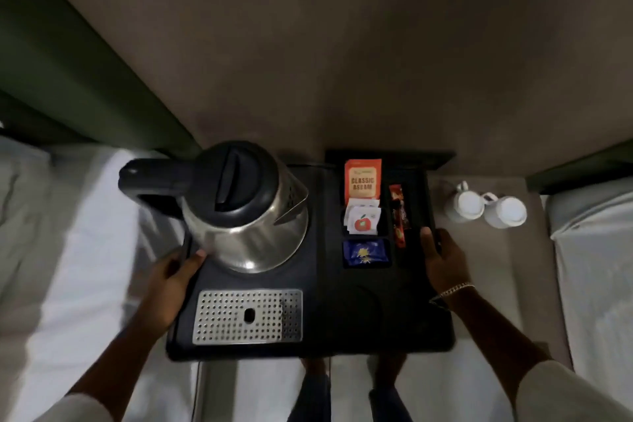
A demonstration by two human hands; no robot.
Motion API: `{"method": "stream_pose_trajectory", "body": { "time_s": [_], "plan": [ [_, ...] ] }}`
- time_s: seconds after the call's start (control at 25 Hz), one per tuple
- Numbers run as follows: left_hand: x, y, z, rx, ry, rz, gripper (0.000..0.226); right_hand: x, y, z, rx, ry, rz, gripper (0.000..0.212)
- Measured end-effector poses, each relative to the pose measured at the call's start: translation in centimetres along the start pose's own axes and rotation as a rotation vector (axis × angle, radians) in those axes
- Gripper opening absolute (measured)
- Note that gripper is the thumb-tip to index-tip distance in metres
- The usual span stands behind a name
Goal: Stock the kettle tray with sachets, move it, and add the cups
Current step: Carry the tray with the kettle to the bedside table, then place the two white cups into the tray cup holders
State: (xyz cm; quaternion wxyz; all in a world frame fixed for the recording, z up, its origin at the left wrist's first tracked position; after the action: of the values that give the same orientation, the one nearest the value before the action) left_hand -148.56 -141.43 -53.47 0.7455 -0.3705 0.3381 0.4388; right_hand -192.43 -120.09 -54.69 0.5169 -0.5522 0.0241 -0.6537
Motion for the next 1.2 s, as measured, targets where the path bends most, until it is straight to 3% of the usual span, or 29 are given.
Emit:
{"method": "stream_pose_trajectory", "body": {
  "time_s": [0.2, 0.36, 0.52, 0.68, 0.76, 0.88, 1.12, 1.2],
  "plan": [
    [5.6, 6.3, -3.7, 0.03, 0.007, 0.003, 0.012, -7.5, 0.2, -3.2, -0.066, 0.018, 0.071, 0.032],
    [8.2, 10.4, -5.1, 0.105, -0.013, -0.067, 0.009, -11.3, -0.4, -4.5, -0.084, 0.01, 0.141, 0.031],
    [9.1, 13.1, -5.9, 0.203, -0.005, -0.193, 0.036, -13.0, -0.8, -5.2, -0.117, -0.036, 0.244, 0.037],
    [7.9, 13.2, -6.9, 0.088, 0.114, -0.629, 0.038, -12.7, -0.9, -6.2, -0.162, -0.079, 0.291, 0.04],
    [6.7, 13.5, -7.2, 0.019, 0.158, -0.733, 0.039, -12.3, -1.2, -7.0, -0.196, -0.102, 0.37, 0.048],
    [4.5, 14.4, -7.3, -0.06, 0.251, -0.926, 0.041, -11.7, -1.9, -8.0, -0.24, -0.1, 0.429, 0.041],
    [3.3, 14.4, -6.8, -0.142, 0.232, -1.071, 0.032, -11.3, -2.5, -8.3, -0.215, -0.117, 0.372, 0.033],
    [2.3, 13.7, -5.9, -0.28, 0.219, -1.073, 0.029, -11.7, -2.9, -8.2, -0.212, -0.075, 0.293, 0.029]
  ]
}}
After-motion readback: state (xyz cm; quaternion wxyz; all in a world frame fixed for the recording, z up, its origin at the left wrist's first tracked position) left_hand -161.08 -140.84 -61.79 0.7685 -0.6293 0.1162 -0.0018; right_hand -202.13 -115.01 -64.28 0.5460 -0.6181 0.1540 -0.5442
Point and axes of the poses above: each hand's wrist, its own z-axis away from the middle knuckle, its own y-axis out of the palm, x = y × z, the point moved 9 cm from there along -z, towards the middle knuckle
